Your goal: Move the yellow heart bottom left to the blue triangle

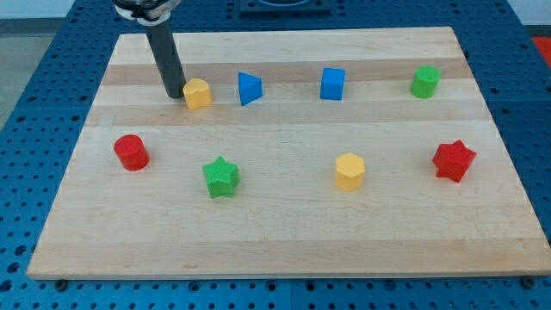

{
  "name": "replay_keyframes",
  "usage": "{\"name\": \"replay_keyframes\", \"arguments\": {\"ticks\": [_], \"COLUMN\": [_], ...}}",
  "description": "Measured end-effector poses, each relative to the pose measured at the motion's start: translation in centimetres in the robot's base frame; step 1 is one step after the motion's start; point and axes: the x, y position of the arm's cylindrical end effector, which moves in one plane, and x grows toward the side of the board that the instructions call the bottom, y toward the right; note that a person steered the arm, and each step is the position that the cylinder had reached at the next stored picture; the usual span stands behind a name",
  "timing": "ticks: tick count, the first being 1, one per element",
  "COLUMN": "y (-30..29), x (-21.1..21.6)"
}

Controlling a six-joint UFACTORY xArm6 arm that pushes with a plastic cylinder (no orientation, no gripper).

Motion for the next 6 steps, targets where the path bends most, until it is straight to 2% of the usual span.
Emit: {"name": "replay_keyframes", "arguments": {"ticks": [1,3,5,6], "y": [0.0,-0.1,3.5,6.0], "x": [0.0,-4.6,0.8,0.9]}}
